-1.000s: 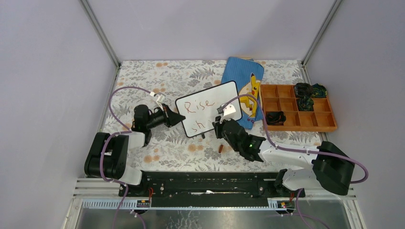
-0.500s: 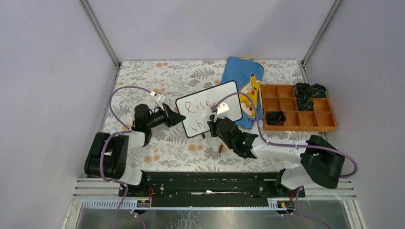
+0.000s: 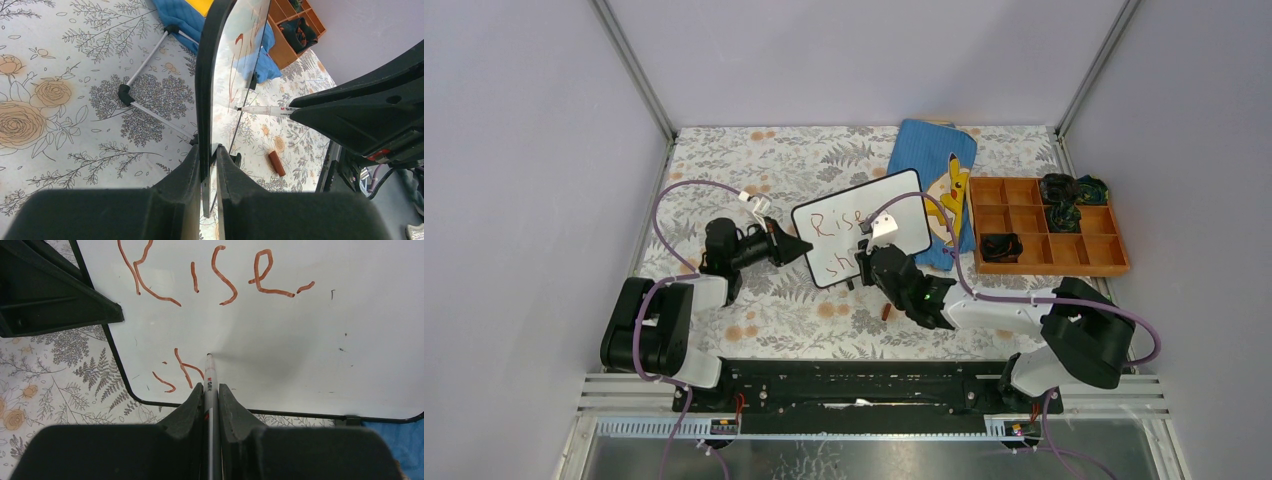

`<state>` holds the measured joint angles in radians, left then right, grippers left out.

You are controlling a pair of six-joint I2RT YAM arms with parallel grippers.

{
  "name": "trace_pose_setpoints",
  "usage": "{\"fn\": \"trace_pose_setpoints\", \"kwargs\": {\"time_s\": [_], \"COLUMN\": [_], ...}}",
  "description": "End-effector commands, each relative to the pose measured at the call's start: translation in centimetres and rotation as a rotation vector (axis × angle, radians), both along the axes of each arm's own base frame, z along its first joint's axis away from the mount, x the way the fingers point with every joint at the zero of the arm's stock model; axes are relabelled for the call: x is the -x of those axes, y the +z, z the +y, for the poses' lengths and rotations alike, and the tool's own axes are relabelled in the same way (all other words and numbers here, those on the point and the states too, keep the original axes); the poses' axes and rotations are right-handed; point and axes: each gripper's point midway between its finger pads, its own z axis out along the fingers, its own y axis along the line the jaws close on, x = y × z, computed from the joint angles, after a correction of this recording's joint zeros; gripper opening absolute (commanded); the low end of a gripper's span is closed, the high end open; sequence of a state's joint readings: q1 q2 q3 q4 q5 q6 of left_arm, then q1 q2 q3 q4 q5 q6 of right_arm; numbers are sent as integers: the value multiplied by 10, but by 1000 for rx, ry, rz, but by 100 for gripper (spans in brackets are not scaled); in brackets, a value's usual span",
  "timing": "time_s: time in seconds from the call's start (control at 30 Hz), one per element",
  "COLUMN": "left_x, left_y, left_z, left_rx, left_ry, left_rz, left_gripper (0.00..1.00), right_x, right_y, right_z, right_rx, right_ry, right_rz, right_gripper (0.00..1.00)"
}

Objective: Write a sentence on the whiteboard

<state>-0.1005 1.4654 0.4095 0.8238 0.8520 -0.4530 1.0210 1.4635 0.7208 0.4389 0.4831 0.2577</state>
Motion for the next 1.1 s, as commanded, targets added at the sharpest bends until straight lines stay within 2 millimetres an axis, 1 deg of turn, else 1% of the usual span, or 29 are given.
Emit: {"fn": "trace_pose_setpoints", "kwargs": {"time_s": [0.0, 0.23, 0.43, 0.6, 0.83, 1.07], "left_x": [9, 9, 9, 9, 10, 10], "left_y": [-28, -29, -29, -29, -29, -29], "left_z": [0, 0, 0, -1, -1, -1], "left_rx": [-58, -59, -60, -61, -64, -66], "left_ry": [0, 2, 0, 0, -3, -3], "left_rz": [83, 86, 86, 86, 85, 85], "left_gripper": [0, 0, 0, 0, 0, 0], "right_x": [-15, -3, 7, 8, 4, 3], "right_y": [17, 29, 23, 17, 18, 9], "right_z": [-2, -5, -6, -4, 3, 2], "right_rx": [-30, -74, -63, -59, -61, -36], "right_ry": [-68, -7, 28, 32, 36, 24], "right_rz": [-48, -71, -53, -41, -40, -24], "right_gripper": [0, 0, 0, 0, 0, 0]}}
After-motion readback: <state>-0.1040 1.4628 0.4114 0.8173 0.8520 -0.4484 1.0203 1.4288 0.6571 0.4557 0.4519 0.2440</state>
